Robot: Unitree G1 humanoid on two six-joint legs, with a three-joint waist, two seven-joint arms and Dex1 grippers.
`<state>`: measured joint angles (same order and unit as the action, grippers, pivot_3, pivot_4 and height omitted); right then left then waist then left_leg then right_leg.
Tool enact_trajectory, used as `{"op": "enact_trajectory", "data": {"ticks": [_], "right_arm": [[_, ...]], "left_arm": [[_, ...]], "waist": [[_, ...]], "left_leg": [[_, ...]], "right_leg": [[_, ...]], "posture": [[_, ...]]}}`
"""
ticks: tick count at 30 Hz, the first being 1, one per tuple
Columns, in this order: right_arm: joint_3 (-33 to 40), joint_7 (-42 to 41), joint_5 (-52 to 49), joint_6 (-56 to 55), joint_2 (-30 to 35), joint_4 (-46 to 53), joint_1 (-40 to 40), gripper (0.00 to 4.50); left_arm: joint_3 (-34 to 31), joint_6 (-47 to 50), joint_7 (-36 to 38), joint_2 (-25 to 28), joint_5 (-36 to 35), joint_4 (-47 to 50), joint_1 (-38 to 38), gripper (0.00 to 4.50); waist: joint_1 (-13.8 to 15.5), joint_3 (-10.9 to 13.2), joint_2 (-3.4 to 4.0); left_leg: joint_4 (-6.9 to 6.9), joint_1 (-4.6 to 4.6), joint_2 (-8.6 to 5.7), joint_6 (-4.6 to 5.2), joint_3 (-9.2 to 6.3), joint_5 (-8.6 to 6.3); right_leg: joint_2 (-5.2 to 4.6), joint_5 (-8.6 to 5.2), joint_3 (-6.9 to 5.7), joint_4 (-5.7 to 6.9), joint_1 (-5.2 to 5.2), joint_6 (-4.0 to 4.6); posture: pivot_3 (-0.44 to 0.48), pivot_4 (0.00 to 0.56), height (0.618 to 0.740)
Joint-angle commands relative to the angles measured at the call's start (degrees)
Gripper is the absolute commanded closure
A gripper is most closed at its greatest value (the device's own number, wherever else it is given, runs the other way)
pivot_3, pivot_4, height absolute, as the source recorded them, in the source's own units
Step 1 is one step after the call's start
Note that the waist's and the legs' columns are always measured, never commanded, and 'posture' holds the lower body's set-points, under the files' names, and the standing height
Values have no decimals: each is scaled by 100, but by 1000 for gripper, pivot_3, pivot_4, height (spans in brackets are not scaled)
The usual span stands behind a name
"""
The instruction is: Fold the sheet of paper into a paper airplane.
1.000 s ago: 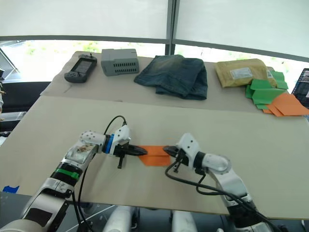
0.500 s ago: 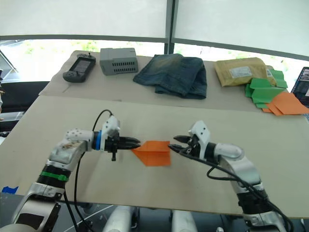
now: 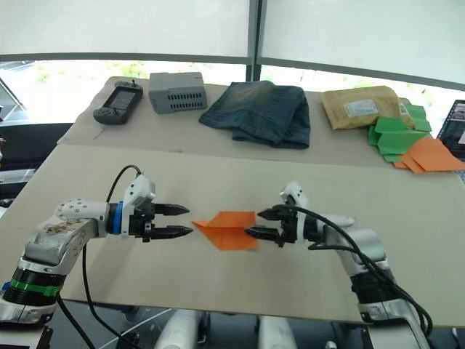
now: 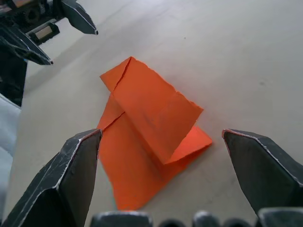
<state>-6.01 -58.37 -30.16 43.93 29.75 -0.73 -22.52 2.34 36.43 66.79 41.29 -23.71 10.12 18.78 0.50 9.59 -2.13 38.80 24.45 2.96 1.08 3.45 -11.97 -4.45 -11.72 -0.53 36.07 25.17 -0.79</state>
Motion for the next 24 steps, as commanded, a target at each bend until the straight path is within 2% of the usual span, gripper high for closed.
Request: {"op": "enact_trajectory", "data": {"ticks": [1, 4, 11, 12, 17, 22, 24], "right_arm": [[-50, -218, -168, 223, 3, -37, -220, 801], [-245, -363, -22, 186, 75, -133, -256, 1773], [-126, -497, -255, 343, 65, -7, -310, 4263], [-65, -500, -295, 338, 61, 41, -307, 4467], [238, -437, -326, -128, 33, 344, -378, 4467], [401, -233, 352, -1794, 44, 581, -674, 4467], [207, -299, 846, -2430, 250, 652, -709, 4467]], "left_arm": [[-133, 10, -109, 77, -132, 271, -43, 1309], [-133, -14, -190, 97, -138, 297, -73, 1309], [-177, 4, -241, 156, -268, 295, -108, 1309], [-178, -2, -229, 169, -279, 274, -109, 1309], [-163, -23, -188, 216, -337, 161, -63, 1309], [-136, -133, -139, 263, -292, -88, 69, 1309], [-140, -163, -122, 279, -288, -158, 106, 1309]], "waist": [[5, 2, 3], [15, 2, 4], [10, 4, 6], [10, 4, 7], [10, 5, 7], [1, 9, 13], [3, 9, 13]], "left_leg": [[-1, 0, 0, 0, 0, 0], [-1, 2, -1, 0, 0, 0], [-1, 5, -1, 0, 1, 0], [-1, 5, -1, 0, 1, 0], [-1, 5, -1, 0, 0, 0], [0, 5, -2, 0, 2, 0], [-2, 4, -1, 0, 1, 0]], "right_leg": [[0, 0, 0, 0, 0, -1], [-1, 2, 0, -1, 0, -4], [0, 4, 0, -1, 3, -10], [0, 4, 0, -1, 3, -10], [0, 4, 0, -1, 4, -9], [0, 4, 0, 0, 8, -10], [1, 4, -2, 0, 7, -11]], "posture": [[0, 150, 716], [0, 150, 716], [0, 150, 716], [0, 150, 716], [0, 150, 716], [0, 150, 716], [0, 150, 716]]}}
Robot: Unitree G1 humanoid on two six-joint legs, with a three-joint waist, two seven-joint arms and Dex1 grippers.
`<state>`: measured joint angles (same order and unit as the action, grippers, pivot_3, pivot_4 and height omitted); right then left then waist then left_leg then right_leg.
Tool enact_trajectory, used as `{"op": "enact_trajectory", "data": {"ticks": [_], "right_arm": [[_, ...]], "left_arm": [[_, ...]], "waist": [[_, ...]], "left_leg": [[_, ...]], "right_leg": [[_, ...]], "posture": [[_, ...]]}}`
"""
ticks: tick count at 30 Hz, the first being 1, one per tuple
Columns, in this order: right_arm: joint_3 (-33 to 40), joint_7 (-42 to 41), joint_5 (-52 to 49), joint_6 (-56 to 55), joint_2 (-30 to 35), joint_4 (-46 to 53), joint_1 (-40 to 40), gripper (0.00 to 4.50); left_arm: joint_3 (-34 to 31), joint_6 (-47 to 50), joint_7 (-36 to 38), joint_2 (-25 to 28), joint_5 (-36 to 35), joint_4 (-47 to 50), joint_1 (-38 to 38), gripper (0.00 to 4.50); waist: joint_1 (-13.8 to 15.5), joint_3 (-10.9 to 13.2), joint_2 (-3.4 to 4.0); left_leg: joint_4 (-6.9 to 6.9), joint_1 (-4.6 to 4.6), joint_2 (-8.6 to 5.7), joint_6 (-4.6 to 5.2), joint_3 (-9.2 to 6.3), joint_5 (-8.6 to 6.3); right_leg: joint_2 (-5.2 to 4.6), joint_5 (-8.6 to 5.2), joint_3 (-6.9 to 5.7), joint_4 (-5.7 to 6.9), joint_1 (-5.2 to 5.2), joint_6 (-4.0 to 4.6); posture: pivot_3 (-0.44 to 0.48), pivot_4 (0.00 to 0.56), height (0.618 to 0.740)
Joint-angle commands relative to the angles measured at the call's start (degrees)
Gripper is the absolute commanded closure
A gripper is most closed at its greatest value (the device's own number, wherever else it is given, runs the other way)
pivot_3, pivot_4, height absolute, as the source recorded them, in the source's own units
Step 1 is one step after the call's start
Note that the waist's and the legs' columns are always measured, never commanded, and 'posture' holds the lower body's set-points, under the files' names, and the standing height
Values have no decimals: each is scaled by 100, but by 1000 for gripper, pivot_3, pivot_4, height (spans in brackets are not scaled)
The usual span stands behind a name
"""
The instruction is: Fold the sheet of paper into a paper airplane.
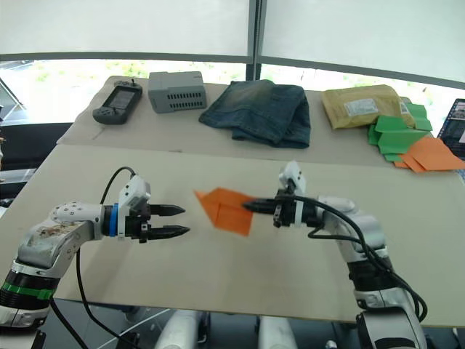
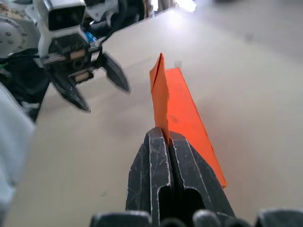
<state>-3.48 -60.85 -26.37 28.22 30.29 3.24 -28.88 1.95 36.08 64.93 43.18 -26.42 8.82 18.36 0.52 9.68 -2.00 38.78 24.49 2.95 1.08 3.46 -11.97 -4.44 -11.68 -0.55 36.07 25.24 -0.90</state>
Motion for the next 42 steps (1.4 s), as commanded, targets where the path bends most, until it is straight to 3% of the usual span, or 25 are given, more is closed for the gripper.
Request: {"op": "enact_trajectory", "data": {"ticks": [1, 6, 11, 15, 20, 21, 29, 32, 34, 37, 42], "right_arm": [[-125, -45, 775, -1383, 254, 258, -95, 4467], [-418, 344, 2280, -4439, 328, -57, -312, 4467], [-949, 1719, 4362, -7432, 430, -937, 373, 4467], [-1078, 3031, 5686, -8595, 393, -1639, 743, 4467], [-1172, 3792, 6098, -9193, 605, -2280, 874, 4467], [-1175, 3801, 5991, -9244, 698, -2299, 879, 3879], [-1142, 3371, 4547, -9159, 1694, -1570, 852, 1175], [-1259, 2821, 3563, -8483, 1858, -1270, 552, 158], [-1330, 2441, 3082, -7828, 1731, -1146, 274, 68], [-1533, 1673, 2234, -5860, 1192, -1034, -107, 68], [-1557, 1299, 2152, -4367, 567, -987, -351, 1589]], "left_arm": [[-98, -142, 70, 91, -9, -78, 180, 1309], [-43, -238, 85, 99, 49, -224, 249, 1309], [9, -211, 118, 52, 28, -264, 328, 1309], [92, -223, 146, 12, 58, -305, 407, 1309], [122, -166, 204, 33, -3, -311, 448, 1309], [125, -145, 229, 49, -17, -302, 439, 1309], [94, -76, 269, 64, -59, -252, 359, 1309], [83, -74, 254, 61, -70, -242, 332, 1309], [86, -68, 235, 52, -79, -227, 325, 1309], [98, -49, 169, 47, -71, -211, 324, 1309], [-22, -56, 129, 147, -104, -157, 219, 1309]], "waist": [[8, 0, 0], [2, 1, 1], [23, 1, -1], [-5, 2, -1], [-62, 3, -2], [-70, 3, -2], [-95, 4, -3], [-113, 4, -4], [-153, 6, -7], [-172, 7, -12], [-83, 8, -10]], "left_leg": [[-2, 0, 0, 0, 0, 0], [-4, 13, -3, -2, 0, -1], [-4, 12, -4, -2, -1, -1], [-1, 14, -10, -3, 5, -1], [10, -2, -9, -9, 6, 4], [10, -13, -9, -9, 6, 4], [5, -18, -10, -9, 14, 4], [6, -20, -9, -9, 14, 4], [7, -24, -8, -8, 16, 4], [6, -35, -2, -8, 18, 4], [-1, -21, -4, -8, 18, 4]], "right_leg": [[0, 0, -1, -1, 0, -1], [-2, 3, -3, -2, 9, -21], [-2, -2, -8, -2, 4, -23], [-7, -10, 5, 1, 7, -13], [-4, -9, 13, 5, -6, 4], [-5, -10, 14, 6, -15, 5], [-2, -10, 32, 6, -14, 4], [-2, -10, 33, 8, -15, 4], [0, -7, 42, 10, -16, 3], [9, -3, 53, 14, -19, 5], [6, 5, 45, 15, -8, -7]], "posture": [[0, 150, 716], [0, 150, 716], [0, 150, 716], [0, 150, 716], [0, 150, 716], [0, 150, 716], [0, 150, 716], [0, 150, 716], [0, 150, 716], [0, 150, 716], [0, 150, 716]]}}
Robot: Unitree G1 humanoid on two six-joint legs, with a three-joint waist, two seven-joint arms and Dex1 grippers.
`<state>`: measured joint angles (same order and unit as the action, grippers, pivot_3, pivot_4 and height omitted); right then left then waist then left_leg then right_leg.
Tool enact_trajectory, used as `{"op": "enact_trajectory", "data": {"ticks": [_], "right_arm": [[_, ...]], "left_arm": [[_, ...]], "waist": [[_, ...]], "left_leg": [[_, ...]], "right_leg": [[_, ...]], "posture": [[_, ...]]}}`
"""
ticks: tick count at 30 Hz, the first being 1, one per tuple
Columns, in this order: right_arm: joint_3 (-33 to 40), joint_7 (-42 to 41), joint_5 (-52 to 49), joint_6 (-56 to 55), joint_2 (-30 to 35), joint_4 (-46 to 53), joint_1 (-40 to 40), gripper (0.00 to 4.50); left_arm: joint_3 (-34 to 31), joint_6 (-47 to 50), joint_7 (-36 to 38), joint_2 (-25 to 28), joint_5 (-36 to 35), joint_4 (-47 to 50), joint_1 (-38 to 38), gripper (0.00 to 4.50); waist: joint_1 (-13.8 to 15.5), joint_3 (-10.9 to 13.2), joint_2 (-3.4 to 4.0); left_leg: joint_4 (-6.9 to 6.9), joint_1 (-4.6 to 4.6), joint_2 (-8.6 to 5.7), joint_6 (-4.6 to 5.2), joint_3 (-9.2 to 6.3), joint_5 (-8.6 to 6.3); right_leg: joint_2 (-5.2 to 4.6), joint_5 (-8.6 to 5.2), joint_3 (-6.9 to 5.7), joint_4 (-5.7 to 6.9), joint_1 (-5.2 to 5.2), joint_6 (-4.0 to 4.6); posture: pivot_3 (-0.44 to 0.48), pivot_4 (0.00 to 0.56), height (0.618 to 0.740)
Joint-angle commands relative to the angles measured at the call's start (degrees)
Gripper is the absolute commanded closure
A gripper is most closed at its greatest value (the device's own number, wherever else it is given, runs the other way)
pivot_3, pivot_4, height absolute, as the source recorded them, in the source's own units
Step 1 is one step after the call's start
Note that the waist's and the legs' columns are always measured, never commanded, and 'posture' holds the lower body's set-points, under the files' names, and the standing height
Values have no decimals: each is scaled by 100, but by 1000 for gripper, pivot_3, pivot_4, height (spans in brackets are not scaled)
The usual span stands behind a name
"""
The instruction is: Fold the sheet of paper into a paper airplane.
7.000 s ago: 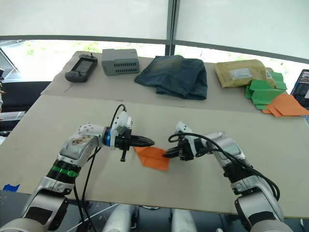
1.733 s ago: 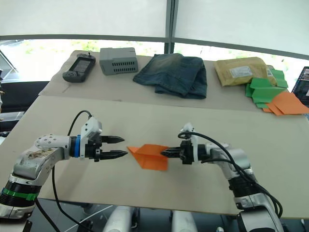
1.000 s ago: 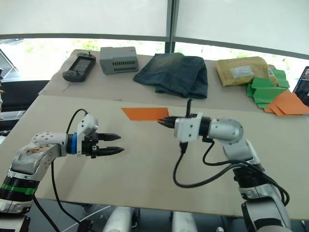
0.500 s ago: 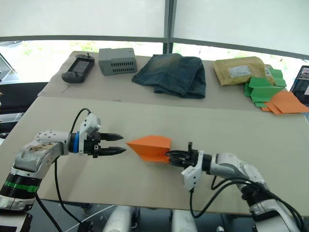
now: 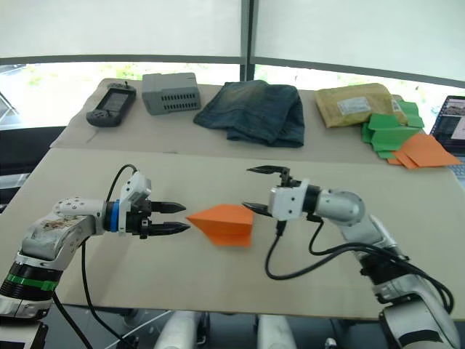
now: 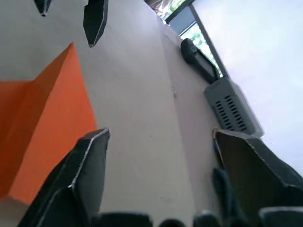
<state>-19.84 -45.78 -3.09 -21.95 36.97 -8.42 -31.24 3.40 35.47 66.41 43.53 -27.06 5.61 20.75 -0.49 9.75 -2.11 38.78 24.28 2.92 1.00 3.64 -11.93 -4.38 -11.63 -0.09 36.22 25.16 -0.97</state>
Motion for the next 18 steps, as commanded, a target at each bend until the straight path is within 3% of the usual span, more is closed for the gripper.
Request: {"op": "enact_trajectory", "data": {"ticks": [1, 8, 18], "right_arm": [[61, -284, -180, 844, -198, 186, -126, 2012], [-209, -761, -40, 1579, -659, 356, 119, 4402], [-252, -1163, -230, 2314, -775, 1290, 887, 4455]], "left_arm": [[-194, -3, -37, 128, -41, 159, -33, 1309], [-276, -58, -157, 142, -38, 140, -82, 1309], [-161, -193, -75, 177, 77, -54, -18, 1309]], "waist": [[29, 1, 1], [38, 1, 1], [39, 1, 1]], "left_leg": [[0, 5, -2, 1, 0, -1], [2, 8, -4, 3, 4, -3], [5, 4, -3, 3, 4, -3]], "right_leg": [[-2, -1, -1, -2, 3, -3], [-3, -4, 1, -6, 4, -6], [-1, -4, 0, 0, 3, -6]], "posture": [[0, 150, 716], [0, 150, 716], [0, 150, 716]]}}
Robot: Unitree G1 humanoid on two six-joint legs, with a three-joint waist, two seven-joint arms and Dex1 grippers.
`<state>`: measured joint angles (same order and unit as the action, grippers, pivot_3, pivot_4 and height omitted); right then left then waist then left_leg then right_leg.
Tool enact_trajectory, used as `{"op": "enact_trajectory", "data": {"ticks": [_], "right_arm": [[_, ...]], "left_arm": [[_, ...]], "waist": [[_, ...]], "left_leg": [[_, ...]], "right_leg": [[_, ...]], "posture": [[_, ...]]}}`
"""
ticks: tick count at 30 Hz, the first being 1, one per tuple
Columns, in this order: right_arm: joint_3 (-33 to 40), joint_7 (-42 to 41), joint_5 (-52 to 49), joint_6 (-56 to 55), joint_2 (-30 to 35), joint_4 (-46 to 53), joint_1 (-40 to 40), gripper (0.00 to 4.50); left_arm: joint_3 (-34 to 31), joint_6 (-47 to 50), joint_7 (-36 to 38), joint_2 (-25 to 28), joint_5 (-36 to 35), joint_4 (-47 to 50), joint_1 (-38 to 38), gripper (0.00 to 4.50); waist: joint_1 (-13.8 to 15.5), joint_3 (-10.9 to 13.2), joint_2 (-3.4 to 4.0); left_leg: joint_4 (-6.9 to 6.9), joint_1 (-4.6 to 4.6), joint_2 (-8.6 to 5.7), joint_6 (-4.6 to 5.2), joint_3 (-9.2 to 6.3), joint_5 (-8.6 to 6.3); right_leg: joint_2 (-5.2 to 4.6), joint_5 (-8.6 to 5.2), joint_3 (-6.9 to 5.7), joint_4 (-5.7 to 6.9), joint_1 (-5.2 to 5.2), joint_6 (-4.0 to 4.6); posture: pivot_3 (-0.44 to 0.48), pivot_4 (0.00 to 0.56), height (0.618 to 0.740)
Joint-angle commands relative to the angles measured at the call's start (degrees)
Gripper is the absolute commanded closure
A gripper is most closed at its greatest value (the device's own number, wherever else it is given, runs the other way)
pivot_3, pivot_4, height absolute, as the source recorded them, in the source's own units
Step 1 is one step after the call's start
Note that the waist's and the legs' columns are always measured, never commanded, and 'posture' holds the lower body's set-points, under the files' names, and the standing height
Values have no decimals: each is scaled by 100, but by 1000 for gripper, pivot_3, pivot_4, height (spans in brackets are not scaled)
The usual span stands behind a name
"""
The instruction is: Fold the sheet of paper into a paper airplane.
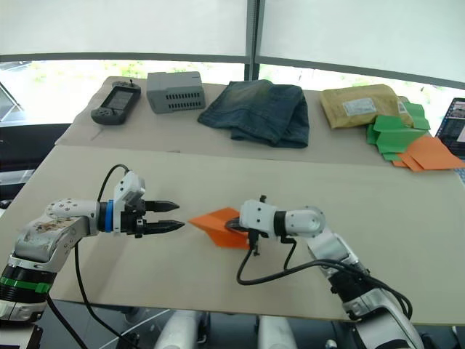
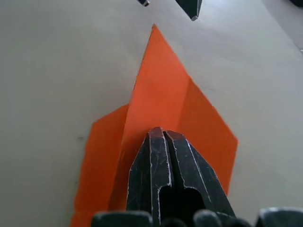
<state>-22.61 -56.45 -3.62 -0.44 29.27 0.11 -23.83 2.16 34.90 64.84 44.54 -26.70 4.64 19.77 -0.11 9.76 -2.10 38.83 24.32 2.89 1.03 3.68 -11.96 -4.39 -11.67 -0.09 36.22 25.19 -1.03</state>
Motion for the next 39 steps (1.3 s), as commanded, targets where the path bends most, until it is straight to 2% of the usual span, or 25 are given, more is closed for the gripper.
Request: {"op": "enact_trajectory", "data": {"ticks": [1, 6, 14, 17, 21, 27, 35, 39], "right_arm": [[10, -113, -153, 202, 7, 524, 229, 4455], [-67, -27, 85, 194, -62, 632, 485, 4455], [-188, 592, 1063, -1272, 49, 473, 832, 4455], [-48, 917, 1289, -1901, 176, 393, 1076, 4455], [288, 1189, 1093, -2592, 296, 767, 1367, 4455], [748, 1462, 1059, -2892, 525, 1406, 1692, 4455], [1211, 1796, 1039, -2273, 388, 1363, 1070, 4455], [947, 1503, 1063, -1375, 120, 435, 78, 4455]], "left_arm": [[-34, -132, 109, 90, 43, 26, 88, 1309], [32, -127, 222, 129, 81, -20, 134, 1309], [287, -244, 281, -49, 279, -213, 354, 1309], [380, -300, 303, -147, 310, -279, 443, 1309], [433, -365, 356, -208, 346, -357, 497, 1309], [550, -550, 422, -389, 469, -640, 692, 1309], [566, -726, 497, -481, 571, -931, 869, 1309], [605, -815, 497, -558, 648, -1008, 918, 1309]], "waist": [[1, 0, 0], [1, 0, 0], [20, 0, 0], [50, 0, 0], [56, 0, 0], [74, 0, 0], [71, 0, -1], [67, 0, 0]], "left_leg": [[-1, 0, 0, 0, 0, 0], [1, 0, 0, 0, 0, 0], [2, 0, -1, -1, 1, 0], [4, 1, -4, -1, 2, 0], [3, 2, -4, -1, 5, 0], [3, -1, -3, -1, 4, 0], [7, -1, -4, -1, 5, 0], [7, -1, -3, 0, 2, 0]], "right_leg": [[0, 0, 0, 0, 1, 0], [-1, -7, 0, -1, 0, 11], [-1, -9, 0, -2, 1, 13], [-2, -10, 0, -4, -2, 13], [-2, -10, 3, -5, -1, 12], [0, -10, 4, -2, -2, 12], [-1, -9, 5, -2, -3, 11], [2, -9, 2, -2, -6, 12]], "posture": [[0, 150, 716], [0, 150, 716], [0, 150, 716], [0, 150, 716], [0, 150, 716], [0, 150, 716], [0, 150, 716], [0, 150, 716]]}}
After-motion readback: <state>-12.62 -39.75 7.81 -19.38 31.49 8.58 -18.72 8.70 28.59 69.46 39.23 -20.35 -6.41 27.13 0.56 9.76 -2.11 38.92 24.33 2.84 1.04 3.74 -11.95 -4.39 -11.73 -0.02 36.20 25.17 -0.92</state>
